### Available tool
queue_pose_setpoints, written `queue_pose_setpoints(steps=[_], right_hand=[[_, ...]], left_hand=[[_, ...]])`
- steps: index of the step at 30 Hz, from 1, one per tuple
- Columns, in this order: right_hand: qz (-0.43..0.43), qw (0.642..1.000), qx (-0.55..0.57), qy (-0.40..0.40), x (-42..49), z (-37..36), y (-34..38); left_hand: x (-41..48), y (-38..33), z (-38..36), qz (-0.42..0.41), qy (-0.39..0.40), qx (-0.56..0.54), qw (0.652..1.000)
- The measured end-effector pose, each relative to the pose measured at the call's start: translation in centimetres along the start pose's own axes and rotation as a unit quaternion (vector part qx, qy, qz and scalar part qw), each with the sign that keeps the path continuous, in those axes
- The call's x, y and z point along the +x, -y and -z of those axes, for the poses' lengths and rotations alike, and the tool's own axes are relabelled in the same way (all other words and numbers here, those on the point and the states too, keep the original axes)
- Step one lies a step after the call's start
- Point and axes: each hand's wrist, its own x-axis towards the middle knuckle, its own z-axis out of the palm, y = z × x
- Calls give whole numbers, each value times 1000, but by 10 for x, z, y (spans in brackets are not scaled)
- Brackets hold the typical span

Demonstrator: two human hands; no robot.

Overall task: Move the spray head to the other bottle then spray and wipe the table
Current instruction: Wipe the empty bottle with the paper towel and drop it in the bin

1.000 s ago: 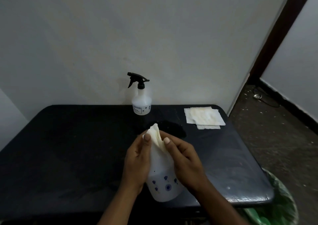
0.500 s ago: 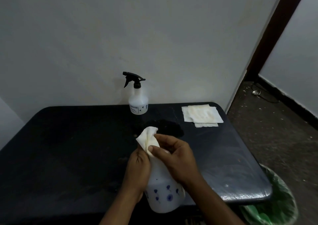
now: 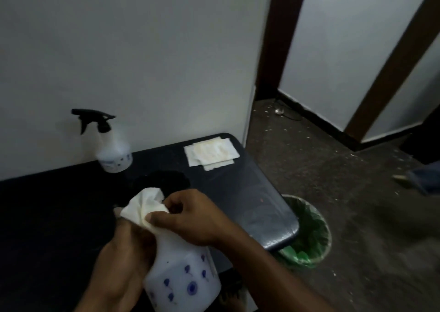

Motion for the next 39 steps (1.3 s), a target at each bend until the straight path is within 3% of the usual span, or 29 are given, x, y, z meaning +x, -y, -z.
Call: queue_pose_setpoints(steps=[5,13,17,23,27,32,39], right_hand=[[-32,999,27,15,-11,38,3],[-56,996,63,-39,-65,142,-4],[-73,991,-14,-109,-108,207,-24],[-132,954,-177,-202,-139,256,-94],[-185,925,-261,-205,-135,261,-144],[-189,914,-320,-161,-111,250,-183],[-228,889,-384,-97,-79,242,-224]], left_hand=[[-14,-9,-10,16,87,-22,996],[-37,-14,-76,-69,172,58,981],[-53,-17,-104,-129,190,59,972],[-47,-17,-110,-138,210,66,966],[-42,-20,-103,-137,189,71,970],[-23,-35,-79,-164,175,32,970],[16,-49,-21,-75,176,2,982]])
